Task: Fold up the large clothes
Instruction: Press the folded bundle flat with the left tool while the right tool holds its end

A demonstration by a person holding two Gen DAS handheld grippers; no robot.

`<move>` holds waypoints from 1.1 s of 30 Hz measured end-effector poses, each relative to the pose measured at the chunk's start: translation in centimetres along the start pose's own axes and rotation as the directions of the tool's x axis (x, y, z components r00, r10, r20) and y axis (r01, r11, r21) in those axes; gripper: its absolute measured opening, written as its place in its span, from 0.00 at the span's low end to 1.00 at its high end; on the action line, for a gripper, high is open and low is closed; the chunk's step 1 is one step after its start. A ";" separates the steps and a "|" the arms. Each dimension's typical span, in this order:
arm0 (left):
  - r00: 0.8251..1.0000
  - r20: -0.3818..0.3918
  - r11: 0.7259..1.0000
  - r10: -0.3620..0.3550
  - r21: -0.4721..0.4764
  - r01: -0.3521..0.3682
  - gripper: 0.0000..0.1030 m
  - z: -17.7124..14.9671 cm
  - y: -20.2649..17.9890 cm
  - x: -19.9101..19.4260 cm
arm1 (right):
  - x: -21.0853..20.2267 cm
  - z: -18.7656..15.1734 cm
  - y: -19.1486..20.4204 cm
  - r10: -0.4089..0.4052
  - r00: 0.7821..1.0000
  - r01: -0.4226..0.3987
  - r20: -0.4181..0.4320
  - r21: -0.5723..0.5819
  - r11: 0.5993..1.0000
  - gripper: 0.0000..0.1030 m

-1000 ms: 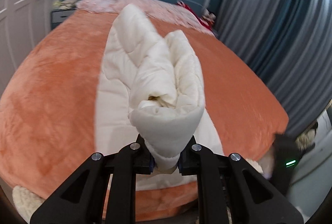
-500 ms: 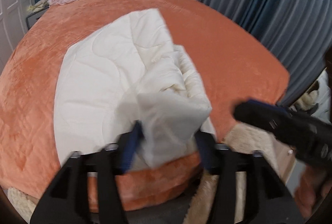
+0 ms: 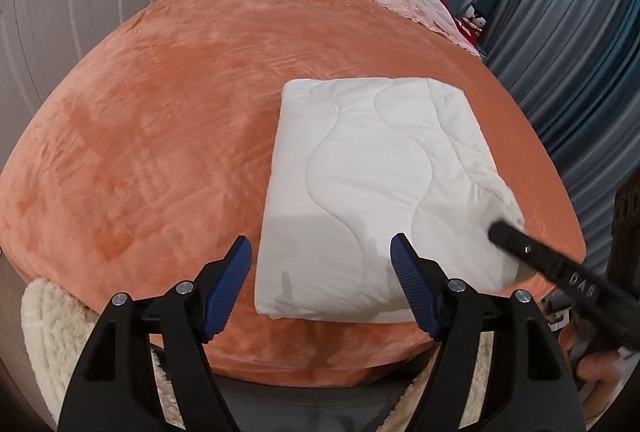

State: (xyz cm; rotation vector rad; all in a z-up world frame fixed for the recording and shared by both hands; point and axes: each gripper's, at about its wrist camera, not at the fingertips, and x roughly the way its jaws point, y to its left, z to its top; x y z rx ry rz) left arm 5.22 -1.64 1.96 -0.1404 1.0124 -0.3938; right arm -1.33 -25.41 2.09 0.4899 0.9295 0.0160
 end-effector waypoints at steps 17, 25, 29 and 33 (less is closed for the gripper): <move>0.990 -0.127 0.984 0.058 0.176 -0.036 0.59 -1.8 -6.5 6.7 | 1.1 -5.6 -7.1 -0.173 0.981 0.181 -0.087 0.085 0.980 0.15; 0.982 -0.135 0.969 0.134 0.224 -0.102 0.61 -2.9 -7.1 8.7 | 4.7 -5.9 -7.3 -0.230 0.965 0.238 -0.129 0.046 0.970 0.17; 0.979 -0.131 0.965 0.158 0.231 -0.125 0.61 -3.1 -7.4 9.4 | 5.9 -5.5 -7.1 -0.238 0.962 0.245 -0.138 0.034 0.969 0.18; 0.977 -0.126 0.962 0.173 0.234 -0.140 0.61 -3.4 -7.4 9.9 | 6.7 -5.3 -7.1 -0.243 0.959 0.250 -0.144 0.025 0.968 0.19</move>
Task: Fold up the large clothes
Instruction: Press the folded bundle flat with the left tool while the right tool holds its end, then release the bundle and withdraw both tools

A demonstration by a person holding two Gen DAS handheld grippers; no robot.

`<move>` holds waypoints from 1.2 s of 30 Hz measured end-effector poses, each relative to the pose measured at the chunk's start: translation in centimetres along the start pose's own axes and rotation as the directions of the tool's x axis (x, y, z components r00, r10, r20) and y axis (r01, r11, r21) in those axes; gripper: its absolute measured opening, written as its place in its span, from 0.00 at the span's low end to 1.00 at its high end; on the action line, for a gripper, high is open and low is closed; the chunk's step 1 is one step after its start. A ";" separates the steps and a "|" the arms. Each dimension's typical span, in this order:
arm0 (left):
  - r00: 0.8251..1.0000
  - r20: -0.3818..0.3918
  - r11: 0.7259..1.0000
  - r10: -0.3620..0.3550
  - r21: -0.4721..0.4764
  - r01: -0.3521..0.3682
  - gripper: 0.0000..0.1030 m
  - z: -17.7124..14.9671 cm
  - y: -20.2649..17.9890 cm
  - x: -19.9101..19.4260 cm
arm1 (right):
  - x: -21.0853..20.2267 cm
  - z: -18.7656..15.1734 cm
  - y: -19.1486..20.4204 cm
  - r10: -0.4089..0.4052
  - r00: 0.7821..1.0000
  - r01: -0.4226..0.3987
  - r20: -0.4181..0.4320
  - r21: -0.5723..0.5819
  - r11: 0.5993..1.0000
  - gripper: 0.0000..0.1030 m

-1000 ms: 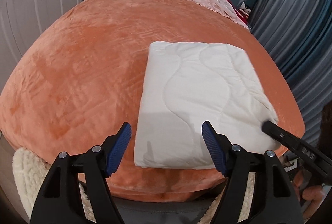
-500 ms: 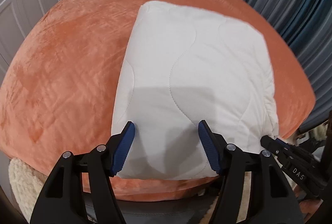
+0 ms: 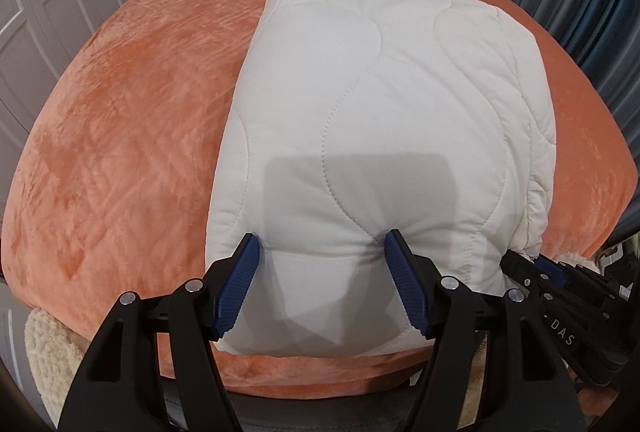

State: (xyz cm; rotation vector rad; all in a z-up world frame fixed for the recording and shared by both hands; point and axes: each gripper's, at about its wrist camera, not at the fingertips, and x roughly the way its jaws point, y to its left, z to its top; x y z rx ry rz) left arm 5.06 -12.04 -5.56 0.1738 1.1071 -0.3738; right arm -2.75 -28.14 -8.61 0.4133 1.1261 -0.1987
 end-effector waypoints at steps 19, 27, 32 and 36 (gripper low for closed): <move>0.998 -0.010 0.998 -0.057 -0.008 0.057 0.62 0.3 1.1 -0.1 | -1.7 0.5 -1.3 0.103 0.995 -0.102 -0.006 0.064 0.993 0.29; 0.994 0.093 0.994 -0.064 -0.082 0.071 0.62 5.6 5.7 -4.1 | -9.8 6.2 -1.5 0.151 0.965 -0.180 0.215 0.124 0.976 0.52; 0.990 0.124 0.991 -0.067 -0.104 0.080 0.63 10.7 6.8 -3.6 | -7.6 12.9 -2.1 0.166 0.953 -0.234 0.255 0.266 0.935 0.55; 0.991 0.091 0.983 -0.095 -0.149 0.107 0.63 13.3 7.0 -1.5 | -3.1 15.7 -3.2 0.159 0.970 -0.225 0.186 0.422 0.878 0.55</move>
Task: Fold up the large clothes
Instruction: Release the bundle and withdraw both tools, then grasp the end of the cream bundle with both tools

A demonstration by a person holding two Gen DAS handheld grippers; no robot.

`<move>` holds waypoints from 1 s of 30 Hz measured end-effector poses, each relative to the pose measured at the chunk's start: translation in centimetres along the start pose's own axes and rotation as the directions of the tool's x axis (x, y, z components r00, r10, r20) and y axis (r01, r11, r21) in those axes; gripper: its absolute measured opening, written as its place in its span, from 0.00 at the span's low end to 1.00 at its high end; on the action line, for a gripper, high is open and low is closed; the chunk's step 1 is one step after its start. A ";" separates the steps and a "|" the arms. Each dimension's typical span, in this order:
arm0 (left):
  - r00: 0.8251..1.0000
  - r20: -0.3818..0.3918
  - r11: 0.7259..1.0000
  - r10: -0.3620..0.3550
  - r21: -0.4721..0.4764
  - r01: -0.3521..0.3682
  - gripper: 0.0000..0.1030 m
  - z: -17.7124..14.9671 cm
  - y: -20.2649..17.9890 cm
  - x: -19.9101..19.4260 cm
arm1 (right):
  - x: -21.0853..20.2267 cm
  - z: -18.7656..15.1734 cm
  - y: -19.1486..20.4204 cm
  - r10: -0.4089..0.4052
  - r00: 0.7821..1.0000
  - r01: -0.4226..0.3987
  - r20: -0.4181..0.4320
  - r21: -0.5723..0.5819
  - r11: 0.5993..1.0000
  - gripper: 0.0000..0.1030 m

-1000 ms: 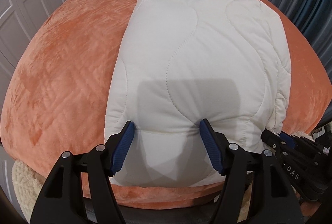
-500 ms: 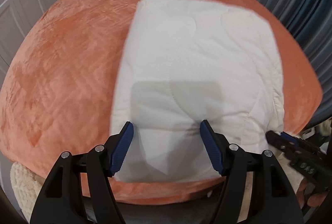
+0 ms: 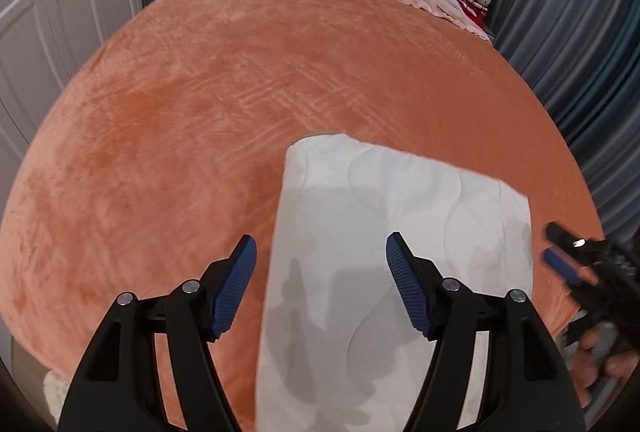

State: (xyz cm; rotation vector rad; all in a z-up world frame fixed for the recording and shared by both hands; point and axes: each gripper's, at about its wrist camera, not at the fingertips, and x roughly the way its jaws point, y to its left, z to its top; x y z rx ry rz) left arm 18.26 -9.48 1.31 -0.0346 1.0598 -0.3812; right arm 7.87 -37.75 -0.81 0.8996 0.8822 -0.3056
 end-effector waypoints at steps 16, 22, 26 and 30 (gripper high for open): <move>0.996 -0.035 0.990 0.079 0.116 -0.074 0.70 -1.1 -4.8 7.4 | 7.7 -2.3 -0.3 -0.184 0.979 0.199 0.084 -0.238 0.951 0.11; 0.994 -0.019 0.987 0.108 0.122 -0.105 0.77 -1.9 -4.6 9.6 | 9.7 -2.8 -0.6 -0.202 0.976 0.218 0.086 -0.271 0.938 0.17; 0.992 -0.007 0.985 0.125 0.120 -0.123 0.81 -2.4 -4.3 10.6 | 10.6 -3.3 -0.3 -0.212 0.971 0.235 0.107 -0.299 0.925 0.22; 0.990 0.005 0.983 0.139 0.117 -0.139 0.83 -2.7 -4.1 11.4 | 10.9 -3.3 -0.9 -0.188 0.976 0.213 0.113 -0.291 0.933 0.26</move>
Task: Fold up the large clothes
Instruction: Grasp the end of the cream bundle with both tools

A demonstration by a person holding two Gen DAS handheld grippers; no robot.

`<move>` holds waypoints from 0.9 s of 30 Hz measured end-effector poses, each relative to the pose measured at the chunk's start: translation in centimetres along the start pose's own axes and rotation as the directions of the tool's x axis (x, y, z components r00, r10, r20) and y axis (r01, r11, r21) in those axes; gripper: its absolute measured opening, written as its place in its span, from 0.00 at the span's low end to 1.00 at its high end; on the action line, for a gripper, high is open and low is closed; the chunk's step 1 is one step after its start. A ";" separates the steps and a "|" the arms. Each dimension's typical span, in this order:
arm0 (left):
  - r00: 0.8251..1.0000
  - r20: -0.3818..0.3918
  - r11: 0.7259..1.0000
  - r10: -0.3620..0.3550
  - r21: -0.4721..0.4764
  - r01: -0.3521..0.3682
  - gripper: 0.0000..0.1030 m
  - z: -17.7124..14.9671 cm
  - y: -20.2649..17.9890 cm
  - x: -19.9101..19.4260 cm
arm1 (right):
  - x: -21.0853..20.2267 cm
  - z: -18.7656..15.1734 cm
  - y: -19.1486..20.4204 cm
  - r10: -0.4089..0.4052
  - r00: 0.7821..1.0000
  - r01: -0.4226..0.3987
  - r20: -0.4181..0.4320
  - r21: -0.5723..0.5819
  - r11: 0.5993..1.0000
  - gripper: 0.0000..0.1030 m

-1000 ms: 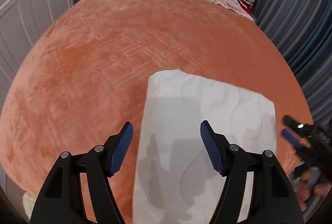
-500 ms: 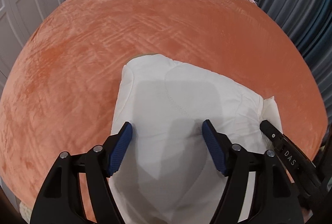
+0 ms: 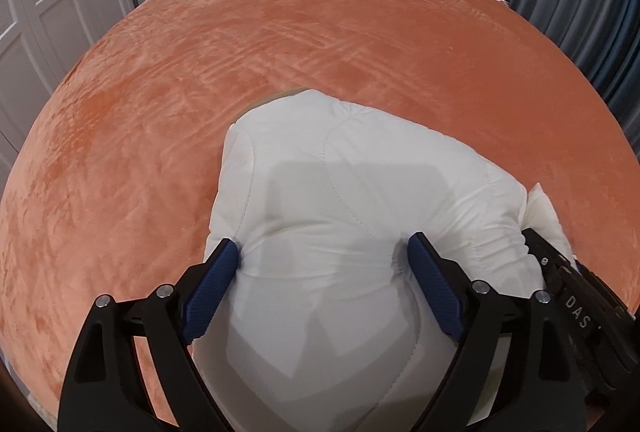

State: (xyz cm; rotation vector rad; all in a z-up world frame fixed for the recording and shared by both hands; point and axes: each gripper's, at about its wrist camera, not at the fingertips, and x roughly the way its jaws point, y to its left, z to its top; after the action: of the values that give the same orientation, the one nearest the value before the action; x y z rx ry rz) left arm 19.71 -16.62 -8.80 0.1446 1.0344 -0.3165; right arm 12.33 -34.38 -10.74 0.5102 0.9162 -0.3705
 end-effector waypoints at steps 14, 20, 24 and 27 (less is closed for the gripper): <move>0.999 0.022 0.999 0.042 -0.004 -0.042 0.87 -0.3 -0.2 1.7 | 1.0 -0.4 -0.4 0.027 0.999 -0.028 0.022 0.010 1.000 0.28; 0.998 0.035 0.998 0.059 -0.003 -0.059 0.87 -0.6 -0.4 1.8 | 1.1 -0.5 -0.4 0.032 0.999 -0.033 0.033 0.012 0.999 0.28; 0.997 0.045 0.998 0.069 -0.001 -0.069 0.87 -0.7 -0.5 1.9 | 1.1 -0.6 -0.4 0.033 0.999 -0.033 0.042 0.011 0.999 0.28; 0.996 0.051 0.997 0.074 0.001 -0.074 0.87 -0.7 -0.5 2.0 | 1.1 -0.7 -0.3 0.032 0.998 -0.032 0.047 0.010 0.999 0.29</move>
State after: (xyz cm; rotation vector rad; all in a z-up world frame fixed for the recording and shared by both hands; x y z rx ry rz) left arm 19.93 -17.24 -10.85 0.1759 0.9759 -0.2528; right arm 12.31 -34.32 -12.10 0.5237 0.8607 -0.3573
